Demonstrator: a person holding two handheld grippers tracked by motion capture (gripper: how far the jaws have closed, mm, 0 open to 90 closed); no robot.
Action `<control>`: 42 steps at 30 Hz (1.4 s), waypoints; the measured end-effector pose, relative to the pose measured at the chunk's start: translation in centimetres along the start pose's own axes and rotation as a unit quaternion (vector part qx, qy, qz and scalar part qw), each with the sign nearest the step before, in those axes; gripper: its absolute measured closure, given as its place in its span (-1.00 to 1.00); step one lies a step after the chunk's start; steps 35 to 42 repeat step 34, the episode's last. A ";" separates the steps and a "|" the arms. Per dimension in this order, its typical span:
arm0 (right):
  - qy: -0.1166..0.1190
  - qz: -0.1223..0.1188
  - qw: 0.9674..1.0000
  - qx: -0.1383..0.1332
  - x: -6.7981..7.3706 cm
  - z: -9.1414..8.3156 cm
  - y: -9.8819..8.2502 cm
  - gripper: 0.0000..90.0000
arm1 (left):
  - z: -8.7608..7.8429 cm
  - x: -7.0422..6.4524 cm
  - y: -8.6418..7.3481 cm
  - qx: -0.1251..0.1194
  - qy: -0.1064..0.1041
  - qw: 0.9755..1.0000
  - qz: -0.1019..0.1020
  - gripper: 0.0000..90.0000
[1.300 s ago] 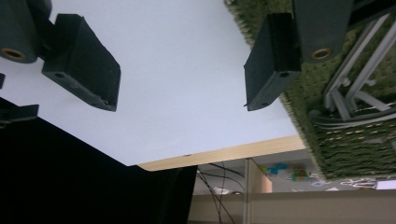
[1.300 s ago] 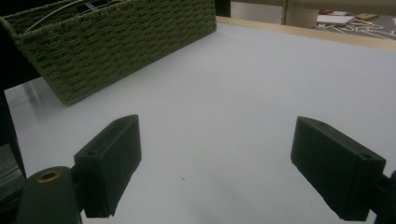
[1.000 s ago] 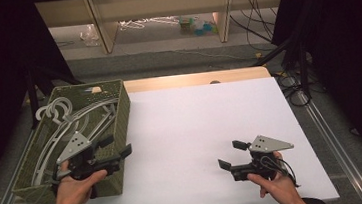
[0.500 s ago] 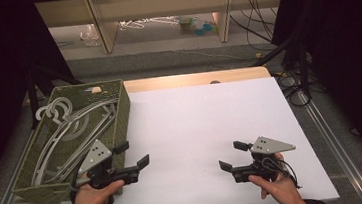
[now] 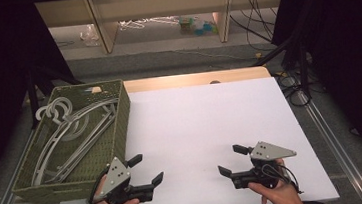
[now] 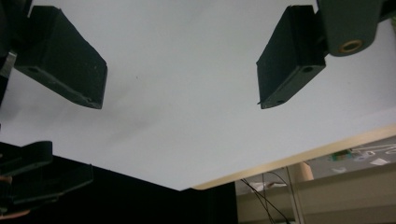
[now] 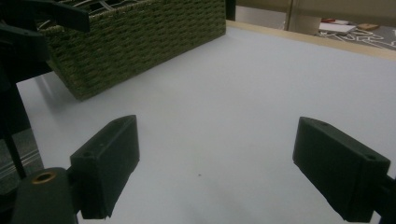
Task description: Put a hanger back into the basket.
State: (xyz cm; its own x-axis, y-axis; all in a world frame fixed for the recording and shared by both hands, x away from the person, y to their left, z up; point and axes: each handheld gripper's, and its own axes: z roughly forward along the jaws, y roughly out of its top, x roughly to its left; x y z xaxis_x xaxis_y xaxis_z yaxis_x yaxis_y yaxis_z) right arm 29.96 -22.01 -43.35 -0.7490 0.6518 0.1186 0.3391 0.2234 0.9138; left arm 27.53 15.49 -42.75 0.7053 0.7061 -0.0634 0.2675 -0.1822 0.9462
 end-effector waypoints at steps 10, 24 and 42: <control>0.000 -0.010 1.000 0.020 1.1 -0.2 -0.7 -0.65 | -0.6 0.1 -0.6 -0.002 0.003 1.000 0.001 -0.64; -0.010 -0.006 1.000 0.017 0.4 -0.5 -0.5 -0.65 | -0.3 0.1 -0.7 0.003 0.004 1.000 -0.001 -0.64; -0.012 -0.007 1.000 0.012 0.3 -0.6 -0.5 -0.65 | 0.1 -0.1 -0.9 0.006 0.003 1.000 0.006 -0.63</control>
